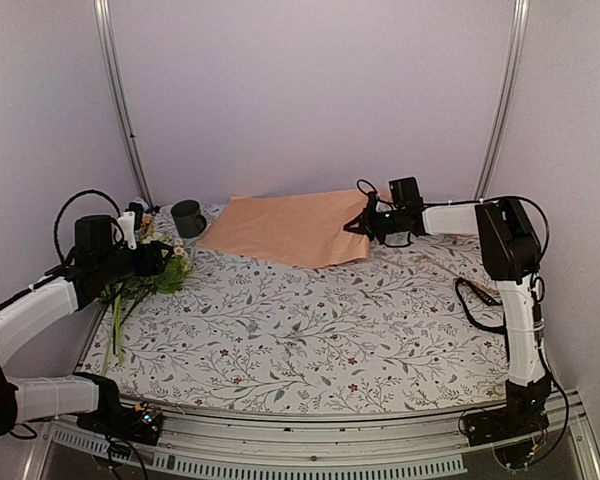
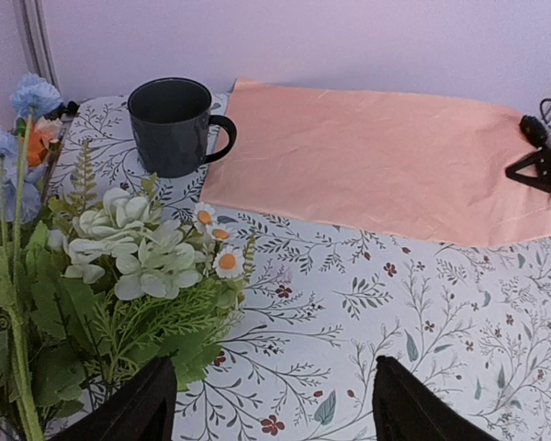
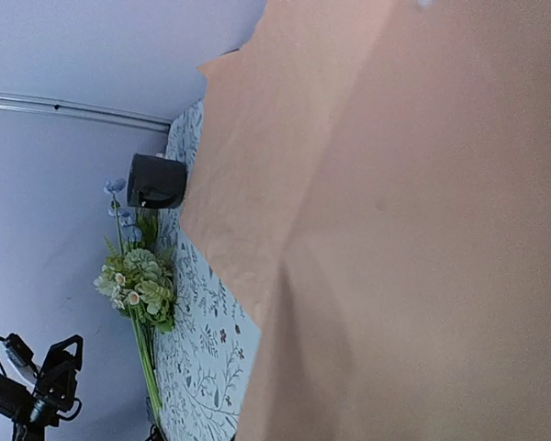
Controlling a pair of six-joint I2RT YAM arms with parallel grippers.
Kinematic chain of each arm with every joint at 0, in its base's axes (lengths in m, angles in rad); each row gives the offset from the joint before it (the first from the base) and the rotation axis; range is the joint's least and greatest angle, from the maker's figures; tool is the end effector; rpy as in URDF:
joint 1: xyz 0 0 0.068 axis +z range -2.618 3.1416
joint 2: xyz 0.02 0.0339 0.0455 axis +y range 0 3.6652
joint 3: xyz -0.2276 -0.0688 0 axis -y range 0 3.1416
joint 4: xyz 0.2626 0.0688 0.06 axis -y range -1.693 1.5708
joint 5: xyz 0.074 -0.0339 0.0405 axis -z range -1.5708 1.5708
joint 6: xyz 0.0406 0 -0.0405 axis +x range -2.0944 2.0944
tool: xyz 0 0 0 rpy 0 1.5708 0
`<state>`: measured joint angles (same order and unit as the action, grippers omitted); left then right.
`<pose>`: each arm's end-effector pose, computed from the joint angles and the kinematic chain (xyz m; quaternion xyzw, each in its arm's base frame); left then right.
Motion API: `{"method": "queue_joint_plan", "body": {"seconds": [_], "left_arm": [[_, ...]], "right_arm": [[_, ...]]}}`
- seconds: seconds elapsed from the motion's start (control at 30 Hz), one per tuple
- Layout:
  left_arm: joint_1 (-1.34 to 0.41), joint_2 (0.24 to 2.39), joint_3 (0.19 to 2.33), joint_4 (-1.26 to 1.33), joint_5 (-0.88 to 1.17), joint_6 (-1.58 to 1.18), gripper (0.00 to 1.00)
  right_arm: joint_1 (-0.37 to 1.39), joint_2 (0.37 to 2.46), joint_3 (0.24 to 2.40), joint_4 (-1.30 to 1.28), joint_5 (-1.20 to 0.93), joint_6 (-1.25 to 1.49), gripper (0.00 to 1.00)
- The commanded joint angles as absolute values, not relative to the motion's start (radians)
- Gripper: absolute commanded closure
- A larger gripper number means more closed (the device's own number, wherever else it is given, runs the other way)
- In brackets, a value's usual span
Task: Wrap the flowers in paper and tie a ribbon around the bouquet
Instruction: Pick up the folded wrapping paper from the center of the board, then pass from the right arm to the left
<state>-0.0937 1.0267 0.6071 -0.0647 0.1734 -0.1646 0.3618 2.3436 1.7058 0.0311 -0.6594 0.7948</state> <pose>0.2655 -0.0320 0.2030 0.0145 0.8539 -0.1398 0.5011 0.4708 0.2048 0.1078 0.0335 0.8510 0.4800 0.2105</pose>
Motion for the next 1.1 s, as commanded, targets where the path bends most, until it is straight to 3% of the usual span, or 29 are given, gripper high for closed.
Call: {"method": "queue_joint_plan", "body": {"seconds": [0.0, 0.2, 0.37, 0.53, 0.63, 0.73, 0.93, 1.07], "left_arm": [[-0.101, 1.005, 0.633, -0.055, 0.185, -0.153, 0.26], [-0.1, 1.004, 0.635, -0.055, 0.192, -0.155, 0.26], [-0.1, 1.002, 0.635, -0.055, 0.186, -0.155, 0.26], [-0.099, 0.997, 0.632, -0.057, 0.174, -0.152, 0.26], [-0.097, 0.994, 0.631, -0.057, 0.169, -0.152, 0.26], [-0.097, 1.001, 0.633, -0.057, 0.176, -0.152, 0.26], [-0.092, 1.013, 0.639, -0.064, 0.18, -0.156, 0.26], [-0.092, 1.017, 0.64, -0.066, 0.187, -0.158, 0.26]], "right_arm": [[0.352, 2.057, 1.712, -0.077, -0.376, 0.595, 1.0], [0.422, 1.818, 1.693, -0.139, -0.118, 0.303, 1.0], [0.692, 1.783, 1.7, -0.255, 0.027, -0.279, 1.0], [0.987, 1.904, 1.682, -0.439, 0.271, -0.679, 1.0], [1.074, 1.969, 1.652, -0.518, 0.356, -0.747, 0.99], [1.13, 2.007, 1.644, -0.597, 0.335, -0.757, 0.9], [1.172, 2.015, 1.625, -0.656, 0.268, -0.727, 0.82], [1.172, 2.014, 1.606, -0.666, 0.213, -0.686, 0.61]]}}
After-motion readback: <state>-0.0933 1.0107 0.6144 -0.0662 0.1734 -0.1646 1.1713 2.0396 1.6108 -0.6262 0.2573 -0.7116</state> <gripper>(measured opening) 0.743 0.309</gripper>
